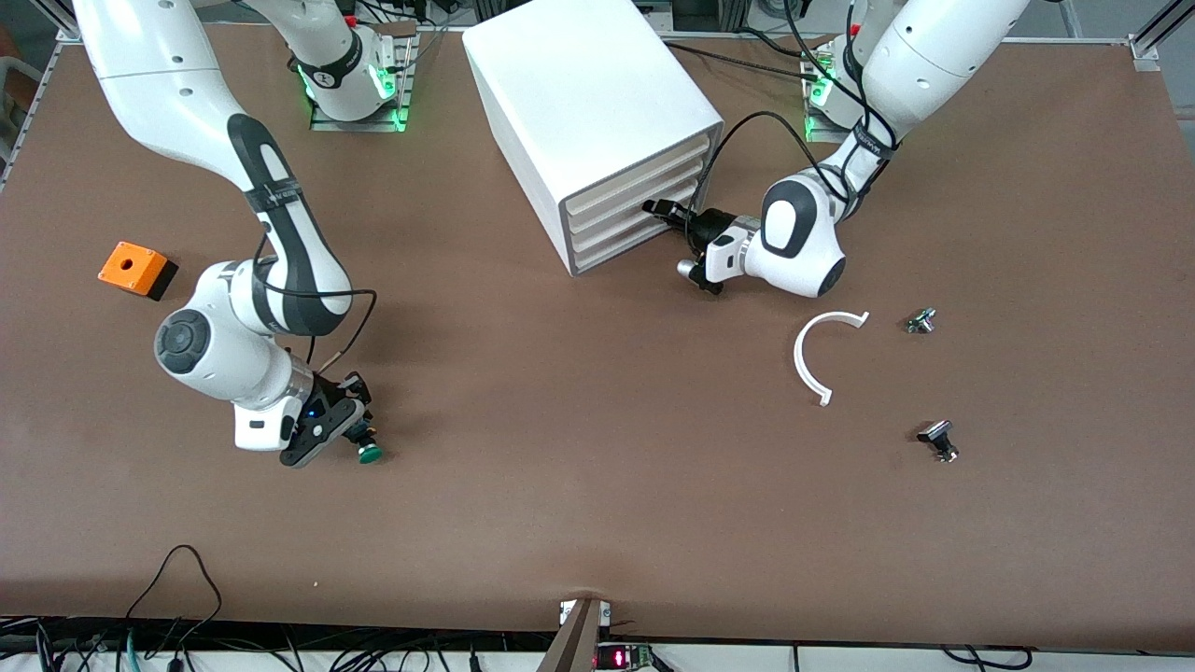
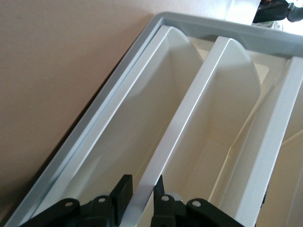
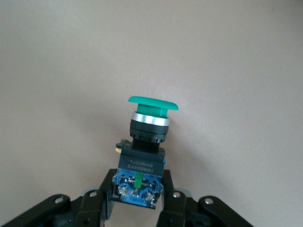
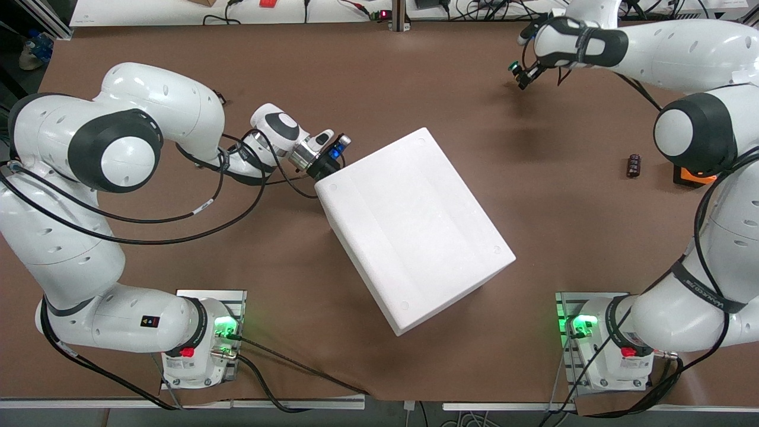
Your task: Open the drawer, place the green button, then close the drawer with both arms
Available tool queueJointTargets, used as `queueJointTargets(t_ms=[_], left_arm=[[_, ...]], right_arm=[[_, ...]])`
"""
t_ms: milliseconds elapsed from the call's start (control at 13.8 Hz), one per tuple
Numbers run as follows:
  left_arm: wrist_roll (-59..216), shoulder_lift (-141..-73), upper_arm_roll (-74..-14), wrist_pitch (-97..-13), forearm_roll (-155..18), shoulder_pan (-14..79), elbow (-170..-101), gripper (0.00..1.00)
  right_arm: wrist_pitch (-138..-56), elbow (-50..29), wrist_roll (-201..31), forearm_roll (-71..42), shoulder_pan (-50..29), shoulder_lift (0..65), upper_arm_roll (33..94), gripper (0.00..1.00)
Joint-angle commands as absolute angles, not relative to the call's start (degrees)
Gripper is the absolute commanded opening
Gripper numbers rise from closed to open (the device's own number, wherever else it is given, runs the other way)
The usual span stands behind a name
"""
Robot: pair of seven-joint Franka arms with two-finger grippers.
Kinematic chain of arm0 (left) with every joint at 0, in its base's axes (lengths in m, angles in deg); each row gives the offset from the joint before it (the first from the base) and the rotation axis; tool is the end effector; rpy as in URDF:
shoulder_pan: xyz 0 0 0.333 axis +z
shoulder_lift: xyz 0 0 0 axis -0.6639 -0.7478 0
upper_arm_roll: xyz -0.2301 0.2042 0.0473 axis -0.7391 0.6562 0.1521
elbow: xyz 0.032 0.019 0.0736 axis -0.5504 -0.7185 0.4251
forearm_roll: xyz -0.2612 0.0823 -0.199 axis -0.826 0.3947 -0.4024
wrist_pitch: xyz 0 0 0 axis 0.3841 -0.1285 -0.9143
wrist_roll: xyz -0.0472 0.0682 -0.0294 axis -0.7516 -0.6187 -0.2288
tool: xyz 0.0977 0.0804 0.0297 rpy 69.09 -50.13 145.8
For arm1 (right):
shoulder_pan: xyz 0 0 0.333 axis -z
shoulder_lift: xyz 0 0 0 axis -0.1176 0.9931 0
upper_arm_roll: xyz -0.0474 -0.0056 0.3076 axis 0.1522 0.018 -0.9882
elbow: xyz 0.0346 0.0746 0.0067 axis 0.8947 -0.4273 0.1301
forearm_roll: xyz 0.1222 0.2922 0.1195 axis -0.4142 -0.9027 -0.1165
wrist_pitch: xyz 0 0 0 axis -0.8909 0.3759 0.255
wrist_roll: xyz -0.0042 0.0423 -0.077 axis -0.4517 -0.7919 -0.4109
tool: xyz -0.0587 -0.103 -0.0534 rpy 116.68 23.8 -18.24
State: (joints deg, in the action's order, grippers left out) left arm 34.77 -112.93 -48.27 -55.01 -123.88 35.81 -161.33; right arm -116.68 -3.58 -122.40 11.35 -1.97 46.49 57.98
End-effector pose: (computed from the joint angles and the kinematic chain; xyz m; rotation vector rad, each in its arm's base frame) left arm 0.3790 -0.2932 0.1796 2.0281 -0.2290 -0.6437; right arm 0.6543 0.1067 0.2652 -2.8080 -1.1278 -0.2070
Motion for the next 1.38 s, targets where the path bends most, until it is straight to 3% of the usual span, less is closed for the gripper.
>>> queueJointTargets(t_ms=[0, 217, 579, 724, 796, 868, 941, 1303], left_arm=[[34.76, -111.84, -45.27, -56.69, -123.91, 37.64, -161.15, 0.0], [34.23, -111.84, -39.82, -57.04, -123.65, 37.82, -157.64, 0.0], [34.32, -112.1, -37.08, -60.02, -123.56, 38.96, -152.44, 0.0], [34.32, -111.75, -36.9, -60.03, -123.64, 39.75, -152.35, 0.0], [34.32, -111.49, -36.99, -60.03, -123.73, 39.84, -152.35, 0.18], [34.14, -111.23, -36.99, -60.11, -123.99, 39.84, -152.44, 0.9], [34.05, -110.53, -36.99, -60.12, -124.0, 39.93, -152.44, 1.0], [34.23, -104.47, -37.16, -61.52, -123.47, 40.02, -152.35, 1.0]], right_arm=[[-107.93, 2.06, -123.57, 10.71, -1.95, 45.91, 58.11, 0.24], [-99.65, 8.13, -123.48, 12.02, -1.95, 45.56, 58.47, 0.24], [-99.28, 9.46, -123.65, 13.35, -1.95, 44.24, 57.85, 0.22], [-99.63, 10.43, -123.48, 13.34, -2.3, 44.15, 54.88, 0.22], [-99.72, 11.13, -123.39, 13.17, -2.3, 44.24, 53.99, 0.22], [-100.07, 11.22, -123.48, 13.08, -2.3, 44.24, 52.94, 0.22], [-99.9, 11.83, -123.56, 13.08, -2.39, 44.15, 51.71, 0.22], [-99.28, 13.77, -124.09, 13.96, -5.63, 44.15, 46.53, 0.22]])
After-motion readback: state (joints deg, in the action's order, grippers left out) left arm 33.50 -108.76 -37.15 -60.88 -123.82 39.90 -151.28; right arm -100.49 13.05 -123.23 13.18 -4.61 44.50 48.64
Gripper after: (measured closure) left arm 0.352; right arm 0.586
